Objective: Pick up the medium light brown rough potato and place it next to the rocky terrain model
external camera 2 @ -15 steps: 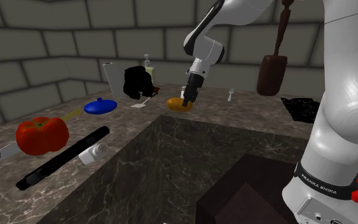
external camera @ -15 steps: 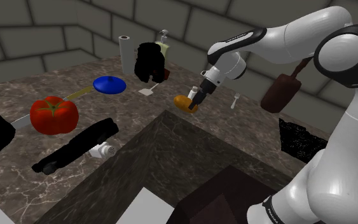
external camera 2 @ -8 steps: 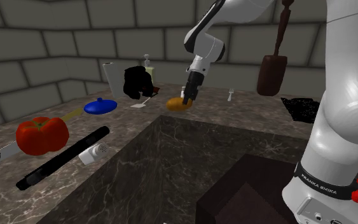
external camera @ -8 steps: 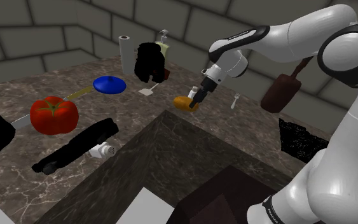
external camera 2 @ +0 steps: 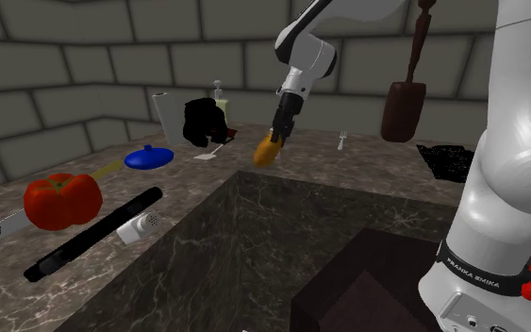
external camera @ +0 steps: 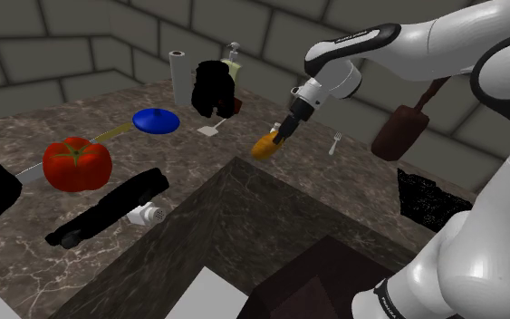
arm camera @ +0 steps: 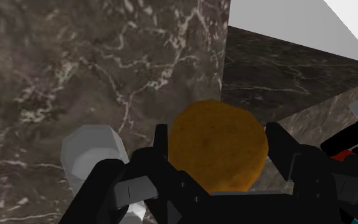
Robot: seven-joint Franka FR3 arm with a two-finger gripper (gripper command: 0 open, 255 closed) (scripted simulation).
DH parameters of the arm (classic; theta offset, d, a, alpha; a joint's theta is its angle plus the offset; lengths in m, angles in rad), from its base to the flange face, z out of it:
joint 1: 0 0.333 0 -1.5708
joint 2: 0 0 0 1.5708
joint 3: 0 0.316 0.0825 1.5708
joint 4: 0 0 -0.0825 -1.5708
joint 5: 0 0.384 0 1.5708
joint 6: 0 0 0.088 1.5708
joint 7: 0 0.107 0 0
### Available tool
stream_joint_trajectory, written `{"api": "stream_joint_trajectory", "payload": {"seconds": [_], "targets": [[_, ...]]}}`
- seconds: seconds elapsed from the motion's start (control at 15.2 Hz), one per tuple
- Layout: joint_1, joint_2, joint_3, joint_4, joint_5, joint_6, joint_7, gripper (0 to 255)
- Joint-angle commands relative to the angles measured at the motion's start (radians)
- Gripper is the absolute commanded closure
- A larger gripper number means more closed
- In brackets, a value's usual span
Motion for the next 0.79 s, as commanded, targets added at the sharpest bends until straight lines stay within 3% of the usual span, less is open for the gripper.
{"api": "stream_joint_trajectory", "payload": {"seconds": [0.0, 0.73], "targets": [[0.001, -0.013, -0.002, 0.009, -0.01, -0.016, 0.013, 255], [0.003, -0.076, -0.01, 0.079, -0.059, -0.12, 0.091, 255]]}}
